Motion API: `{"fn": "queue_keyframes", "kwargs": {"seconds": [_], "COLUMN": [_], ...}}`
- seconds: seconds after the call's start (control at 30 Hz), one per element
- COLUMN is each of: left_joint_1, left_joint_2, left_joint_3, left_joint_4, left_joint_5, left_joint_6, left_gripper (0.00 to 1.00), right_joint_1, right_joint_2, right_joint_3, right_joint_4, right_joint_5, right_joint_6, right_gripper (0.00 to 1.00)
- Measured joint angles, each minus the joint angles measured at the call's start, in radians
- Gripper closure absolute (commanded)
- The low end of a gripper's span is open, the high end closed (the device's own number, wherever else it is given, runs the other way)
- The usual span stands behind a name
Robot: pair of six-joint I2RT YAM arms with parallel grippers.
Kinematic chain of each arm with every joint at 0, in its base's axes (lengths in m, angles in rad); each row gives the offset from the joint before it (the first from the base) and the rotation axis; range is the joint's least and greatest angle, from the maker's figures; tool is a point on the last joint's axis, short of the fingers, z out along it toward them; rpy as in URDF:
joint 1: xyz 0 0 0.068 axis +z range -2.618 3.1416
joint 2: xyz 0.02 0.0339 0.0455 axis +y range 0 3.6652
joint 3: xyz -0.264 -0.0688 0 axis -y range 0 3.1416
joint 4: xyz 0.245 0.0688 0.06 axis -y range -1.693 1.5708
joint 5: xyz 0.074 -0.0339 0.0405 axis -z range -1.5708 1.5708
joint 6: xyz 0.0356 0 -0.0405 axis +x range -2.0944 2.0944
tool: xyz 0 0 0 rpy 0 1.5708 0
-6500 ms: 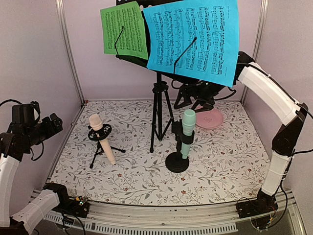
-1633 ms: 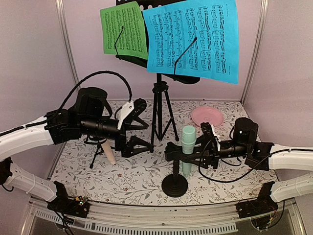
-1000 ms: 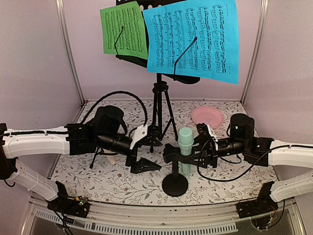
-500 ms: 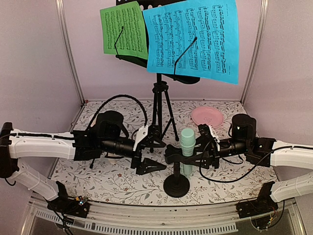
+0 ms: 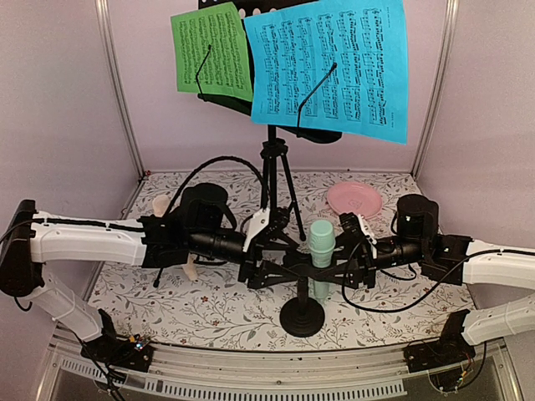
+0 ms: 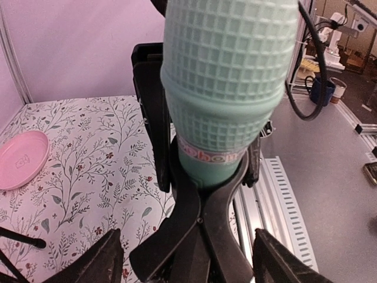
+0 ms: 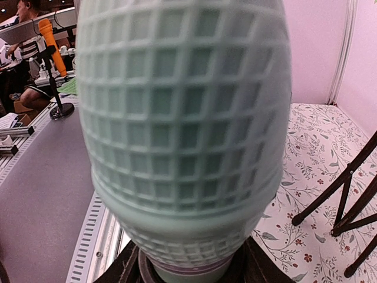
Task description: Pack up the instrument practice props
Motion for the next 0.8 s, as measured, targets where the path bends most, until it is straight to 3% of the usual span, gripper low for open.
{"fn": "queue_keyframes", "kwargs": {"seconds": [0.63, 0.8], "left_joint_1": [-0.026, -0.027], "left_joint_2": [0.046, 0.051], "left_joint_3": [0.053, 0.056], "left_joint_4": [-0.051, -0.061], "left_joint_5": [-0.004, -0.012], "left_joint_6": [0.041, 0.051], "left_gripper": [0.37, 0.51], "right_joint_1": [0.0, 0.0], "right_joint_2": [-0.028, -0.028], "right_joint_3": [-0.008, -0.008], "right_joint_4": [-0.024, -0.024], "right_joint_5": [0.001, 0.001], "right_joint_6": [-0.011, -0.011], "right_gripper": [0.61, 0.61]}}
